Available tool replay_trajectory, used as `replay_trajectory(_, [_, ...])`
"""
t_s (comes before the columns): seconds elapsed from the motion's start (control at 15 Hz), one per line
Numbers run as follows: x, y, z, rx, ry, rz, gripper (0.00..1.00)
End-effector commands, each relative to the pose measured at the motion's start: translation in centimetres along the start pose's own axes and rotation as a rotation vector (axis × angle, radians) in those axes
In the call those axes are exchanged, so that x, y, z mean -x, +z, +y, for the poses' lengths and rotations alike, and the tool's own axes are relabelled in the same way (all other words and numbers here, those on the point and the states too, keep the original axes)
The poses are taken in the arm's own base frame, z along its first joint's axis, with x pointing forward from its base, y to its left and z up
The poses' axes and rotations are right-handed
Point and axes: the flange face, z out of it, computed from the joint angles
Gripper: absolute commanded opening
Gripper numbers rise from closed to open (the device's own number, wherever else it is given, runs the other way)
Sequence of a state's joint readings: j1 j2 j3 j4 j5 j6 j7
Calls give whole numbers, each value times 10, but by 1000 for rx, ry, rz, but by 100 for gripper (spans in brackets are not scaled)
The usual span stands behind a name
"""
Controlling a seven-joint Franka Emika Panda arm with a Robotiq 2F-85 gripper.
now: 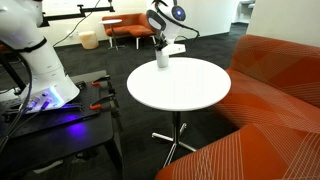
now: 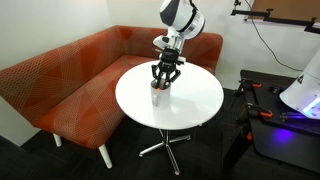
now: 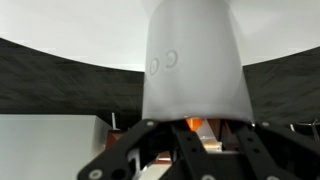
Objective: Put the orange marker from the white cup on the table
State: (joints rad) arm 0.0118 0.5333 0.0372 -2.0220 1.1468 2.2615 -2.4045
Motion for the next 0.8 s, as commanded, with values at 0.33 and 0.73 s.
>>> replay_trajectory(0.33, [-18, -15, 1, 17, -17, -57, 31])
replay_trajectory(0.73, [-36, -26, 0, -17, -1, -117, 36])
